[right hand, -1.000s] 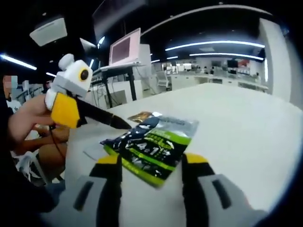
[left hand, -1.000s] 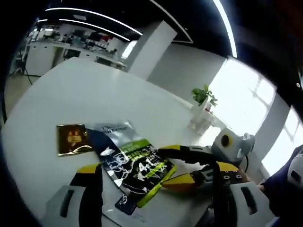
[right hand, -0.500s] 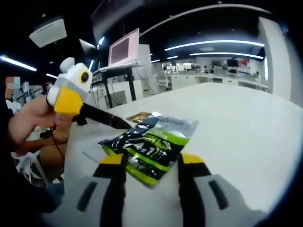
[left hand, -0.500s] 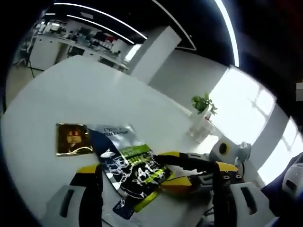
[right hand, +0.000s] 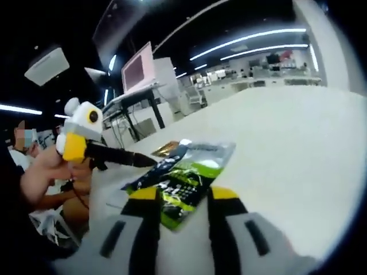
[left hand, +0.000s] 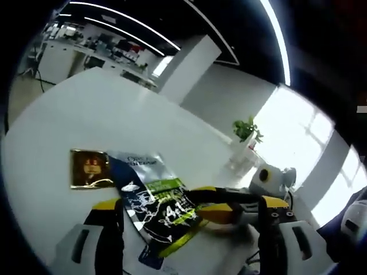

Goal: Arrange the skincare products in the storage area until every visible bottle or jar stands upright without overlapping.

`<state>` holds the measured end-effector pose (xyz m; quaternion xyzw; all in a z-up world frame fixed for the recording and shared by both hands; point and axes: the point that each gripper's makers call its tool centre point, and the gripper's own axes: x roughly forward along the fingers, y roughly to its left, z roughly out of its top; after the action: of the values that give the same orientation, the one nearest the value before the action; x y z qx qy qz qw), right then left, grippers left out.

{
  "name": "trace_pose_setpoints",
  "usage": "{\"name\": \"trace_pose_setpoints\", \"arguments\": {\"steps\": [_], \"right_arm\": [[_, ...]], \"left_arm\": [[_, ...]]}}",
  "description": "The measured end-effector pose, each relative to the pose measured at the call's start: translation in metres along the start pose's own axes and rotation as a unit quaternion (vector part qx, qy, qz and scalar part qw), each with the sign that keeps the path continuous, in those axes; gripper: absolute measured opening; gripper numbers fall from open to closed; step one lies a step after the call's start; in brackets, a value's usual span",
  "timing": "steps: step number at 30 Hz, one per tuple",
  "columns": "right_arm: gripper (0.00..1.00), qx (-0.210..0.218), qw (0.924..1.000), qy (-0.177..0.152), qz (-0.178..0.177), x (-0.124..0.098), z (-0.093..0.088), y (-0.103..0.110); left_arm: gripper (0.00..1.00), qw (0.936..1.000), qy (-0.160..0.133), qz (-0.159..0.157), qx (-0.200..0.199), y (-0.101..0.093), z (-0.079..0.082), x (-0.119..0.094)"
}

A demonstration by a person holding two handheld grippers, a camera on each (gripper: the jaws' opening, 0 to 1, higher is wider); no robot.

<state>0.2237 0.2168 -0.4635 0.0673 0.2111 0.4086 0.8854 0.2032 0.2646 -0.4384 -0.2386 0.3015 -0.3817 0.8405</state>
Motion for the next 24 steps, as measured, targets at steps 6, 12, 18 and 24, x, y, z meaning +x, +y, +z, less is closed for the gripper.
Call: {"name": "trace_pose_setpoints", "arguments": {"steps": [6,12,18,24], "right_arm": [[0.25,0.015,0.9999,0.000,0.004,0.0019,0.0010,0.0008],[0.14,0.018,0.9996,0.013,0.015,0.0059,-0.0008,0.0044],[0.12,0.010,0.9997,0.014,0.016,0.0057,-0.0016,0.0063],[0.07,-0.013,0.9996,0.018,0.016,0.0045,-0.0046,0.0085]], "left_arm": [[0.99,1.0000,-0.001,0.000,0.000,0.0005,-0.0002,-0.0004],[0.99,1.0000,-0.004,-0.003,-0.001,0.0008,0.0004,-0.0009],[0.99,1.0000,-0.005,-0.003,-0.002,0.0028,0.0011,-0.0027],[0.98,1.0000,-0.006,-0.003,-0.003,0.0041,0.0016,-0.0036]]}}
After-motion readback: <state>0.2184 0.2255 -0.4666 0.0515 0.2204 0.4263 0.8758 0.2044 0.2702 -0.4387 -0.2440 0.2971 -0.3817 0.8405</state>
